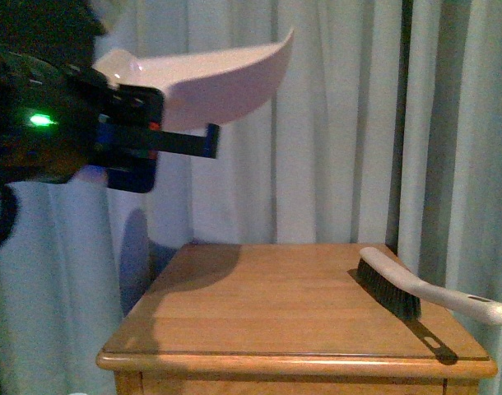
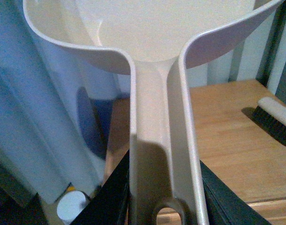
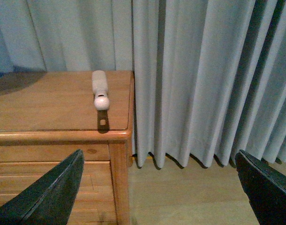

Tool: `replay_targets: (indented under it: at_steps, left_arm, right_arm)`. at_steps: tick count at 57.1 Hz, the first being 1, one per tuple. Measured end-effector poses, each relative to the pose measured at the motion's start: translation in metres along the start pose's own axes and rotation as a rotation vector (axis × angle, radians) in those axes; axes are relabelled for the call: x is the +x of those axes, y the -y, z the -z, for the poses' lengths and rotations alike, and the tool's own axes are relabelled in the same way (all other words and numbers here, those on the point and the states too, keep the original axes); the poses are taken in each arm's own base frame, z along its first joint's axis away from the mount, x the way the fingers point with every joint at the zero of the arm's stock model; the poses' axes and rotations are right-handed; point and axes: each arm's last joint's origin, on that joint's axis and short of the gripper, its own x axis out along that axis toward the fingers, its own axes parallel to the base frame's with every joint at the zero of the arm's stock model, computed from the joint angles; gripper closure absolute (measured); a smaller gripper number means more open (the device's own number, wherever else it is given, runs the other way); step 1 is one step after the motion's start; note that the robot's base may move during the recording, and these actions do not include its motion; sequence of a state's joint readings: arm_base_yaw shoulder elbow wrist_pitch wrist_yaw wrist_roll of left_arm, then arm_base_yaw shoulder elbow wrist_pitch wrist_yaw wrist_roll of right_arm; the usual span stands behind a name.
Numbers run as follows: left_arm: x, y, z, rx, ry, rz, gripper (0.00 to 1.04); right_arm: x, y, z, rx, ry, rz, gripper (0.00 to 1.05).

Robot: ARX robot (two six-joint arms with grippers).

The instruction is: Clean up trash

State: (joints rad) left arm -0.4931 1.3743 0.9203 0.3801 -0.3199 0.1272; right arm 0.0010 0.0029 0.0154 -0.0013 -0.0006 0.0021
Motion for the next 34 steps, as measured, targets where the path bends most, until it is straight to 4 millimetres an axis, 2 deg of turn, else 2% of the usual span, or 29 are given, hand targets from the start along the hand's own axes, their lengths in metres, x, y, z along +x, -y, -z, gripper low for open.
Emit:
replay_targets:
  at_steps: [8, 12, 24, 34]
  left_arm:
    - [-0.061, -0.023, 0.014, 0.027, 0.090, 0.003, 0.77]
    - [-0.084, -0.030, 0.022, 0.052, 0.119, 0.002, 0.77]
    - [-0.135, -0.054, 0.047, 0.089, 0.205, 0.015, 0.77]
    - [-0.160, -0.072, 0.065, 0.093, 0.230, 0.016, 0.77]
  right_arm:
    - [0.000, 0.000, 0.000, 0.000, 0.000, 0.000, 0.07]
    - [0.000, 0.000, 0.000, 0.000, 0.000, 0.000, 0.07]
    - [0.000, 0.000, 0.000, 0.000, 0.000, 0.000, 0.07]
    - [0.000, 0.000, 0.000, 0.000, 0.000, 0.000, 0.07]
